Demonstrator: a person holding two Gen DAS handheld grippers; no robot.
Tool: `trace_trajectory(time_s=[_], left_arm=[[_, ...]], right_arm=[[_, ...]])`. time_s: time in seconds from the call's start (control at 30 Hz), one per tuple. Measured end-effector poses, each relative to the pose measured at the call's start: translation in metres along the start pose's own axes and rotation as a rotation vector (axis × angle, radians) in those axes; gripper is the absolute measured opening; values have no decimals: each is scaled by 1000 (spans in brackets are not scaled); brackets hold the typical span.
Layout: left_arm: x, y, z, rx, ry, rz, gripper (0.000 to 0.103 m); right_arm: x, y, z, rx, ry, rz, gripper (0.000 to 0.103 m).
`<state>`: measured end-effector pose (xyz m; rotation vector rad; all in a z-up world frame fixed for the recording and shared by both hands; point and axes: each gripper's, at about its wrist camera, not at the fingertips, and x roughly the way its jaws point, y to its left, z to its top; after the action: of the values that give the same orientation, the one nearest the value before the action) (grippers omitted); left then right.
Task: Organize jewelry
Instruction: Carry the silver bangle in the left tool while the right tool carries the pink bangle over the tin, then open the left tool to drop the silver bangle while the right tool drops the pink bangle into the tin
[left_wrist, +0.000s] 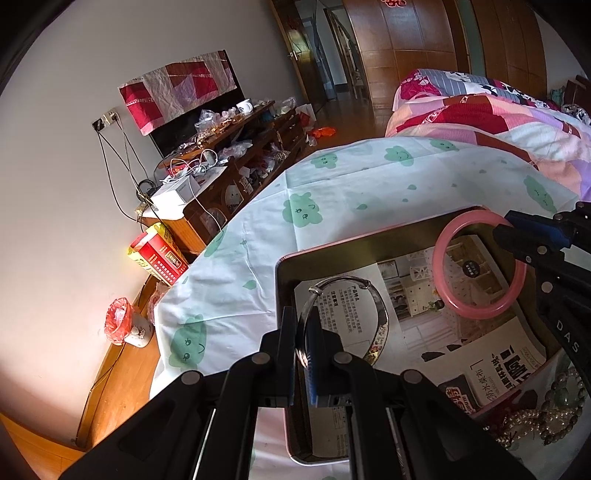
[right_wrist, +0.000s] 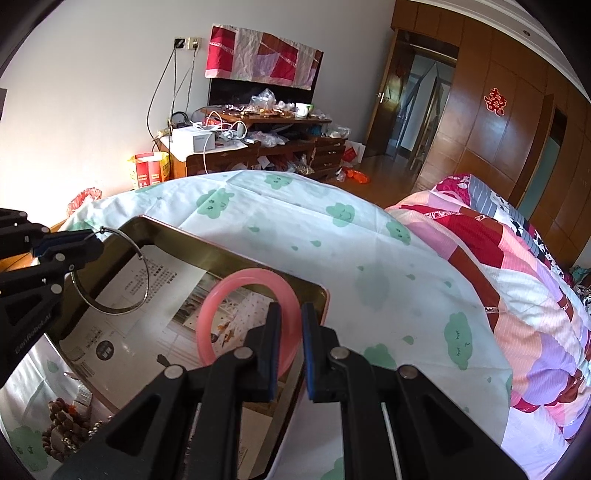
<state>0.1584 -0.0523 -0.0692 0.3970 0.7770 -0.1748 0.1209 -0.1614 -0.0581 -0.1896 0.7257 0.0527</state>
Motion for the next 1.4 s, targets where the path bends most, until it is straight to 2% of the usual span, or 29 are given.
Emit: trace_trajectory(time_s=[0.57, 0.83, 0.9, 0.93, 0.97, 1.0, 1.03, 1.4], left_arm=[[11, -3, -3, 11, 21, 4, 5], [8, -3, -4, 15, 3, 25, 8], [6, -3, -4, 16, 3, 43, 17], [4, -2, -4, 14, -4, 50, 32], [3, -1, -5, 11, -10, 58, 54], [1, 0, -5, 8, -18, 74, 64], [-2, 1, -7, 5, -35, 92, 72], [-30, 14, -24, -45, -57, 80, 72]], right_arm=[[7, 0, -3, -11, 9, -18, 13], [7, -1, -3, -1, 5, -10, 13], [6, -1, -3, 2, 6, -10, 14], [6, -2, -3, 5, 7, -10, 16], [5, -1, -4, 6, 8, -10, 24], [5, -1, -5, 9, 7, -5, 34], [4, -1, -5, 12, 3, -3, 36], [-13, -5, -13, 45, -3, 0, 37]])
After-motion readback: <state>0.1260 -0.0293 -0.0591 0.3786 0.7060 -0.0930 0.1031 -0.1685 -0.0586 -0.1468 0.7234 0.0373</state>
